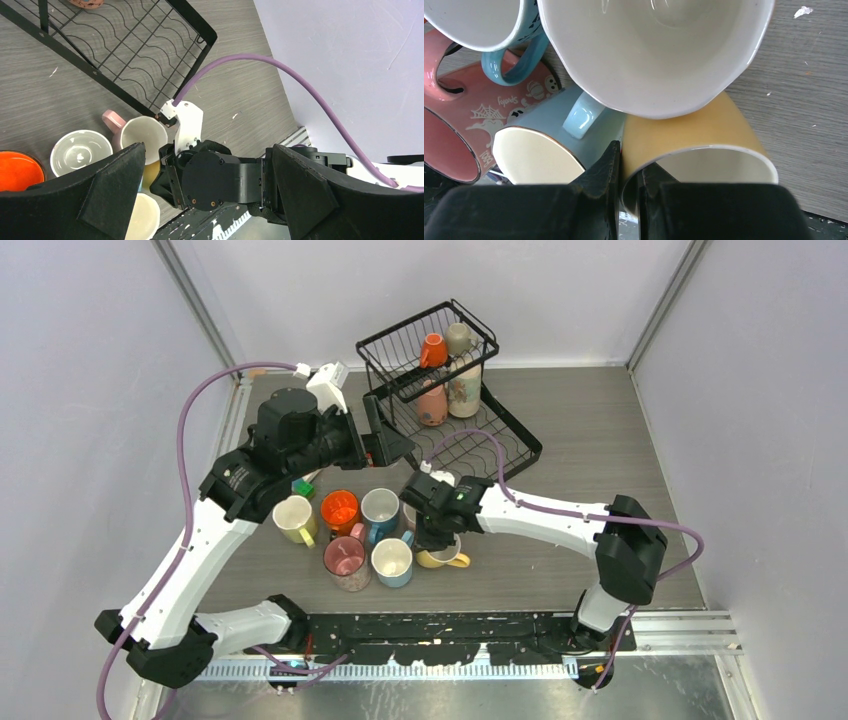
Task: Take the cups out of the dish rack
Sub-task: Place the cup at the center of the board.
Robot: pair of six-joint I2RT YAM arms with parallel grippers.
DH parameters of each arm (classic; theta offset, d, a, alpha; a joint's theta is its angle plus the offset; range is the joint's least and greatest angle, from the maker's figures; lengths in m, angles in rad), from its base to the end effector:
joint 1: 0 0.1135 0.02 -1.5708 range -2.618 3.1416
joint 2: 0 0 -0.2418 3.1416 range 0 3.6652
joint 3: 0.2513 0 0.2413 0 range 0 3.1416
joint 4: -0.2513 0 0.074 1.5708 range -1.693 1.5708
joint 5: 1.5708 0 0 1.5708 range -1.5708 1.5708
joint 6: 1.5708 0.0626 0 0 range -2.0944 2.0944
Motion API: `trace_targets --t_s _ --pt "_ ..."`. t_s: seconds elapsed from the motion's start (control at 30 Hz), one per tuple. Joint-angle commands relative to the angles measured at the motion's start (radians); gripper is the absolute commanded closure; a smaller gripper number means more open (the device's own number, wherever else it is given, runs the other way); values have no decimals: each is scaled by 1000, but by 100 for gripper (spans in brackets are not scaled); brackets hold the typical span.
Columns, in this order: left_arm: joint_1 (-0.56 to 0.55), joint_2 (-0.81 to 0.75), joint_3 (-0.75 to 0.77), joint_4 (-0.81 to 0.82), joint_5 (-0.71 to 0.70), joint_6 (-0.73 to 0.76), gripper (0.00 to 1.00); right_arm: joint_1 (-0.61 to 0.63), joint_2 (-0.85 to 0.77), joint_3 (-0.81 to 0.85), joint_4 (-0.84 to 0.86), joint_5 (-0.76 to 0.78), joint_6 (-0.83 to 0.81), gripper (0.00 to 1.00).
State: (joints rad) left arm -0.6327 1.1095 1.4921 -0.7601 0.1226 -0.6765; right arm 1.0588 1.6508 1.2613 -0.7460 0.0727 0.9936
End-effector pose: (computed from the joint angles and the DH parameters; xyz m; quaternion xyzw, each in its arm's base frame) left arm 0.1836 -0.1442 0.4228 0.0163 0.8262 -0.3817 0.4140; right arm 0.1685 0.2906 0.1976 -0.0240 0.9755 0.1662 0.1422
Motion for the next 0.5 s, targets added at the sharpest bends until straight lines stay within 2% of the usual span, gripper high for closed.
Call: trace_targets --t_s 0.0,0.13,0.47 --pt "3 -16 21 18 -10 12 0 9 2 65 1 15 -4 99" --pt "3 -19 13 21 -8 9 0 13 16 72 -10 14 -5 99" --pt "4 -19 -2 36 1 -3 0 27 12 72 -6 10 -10 76"
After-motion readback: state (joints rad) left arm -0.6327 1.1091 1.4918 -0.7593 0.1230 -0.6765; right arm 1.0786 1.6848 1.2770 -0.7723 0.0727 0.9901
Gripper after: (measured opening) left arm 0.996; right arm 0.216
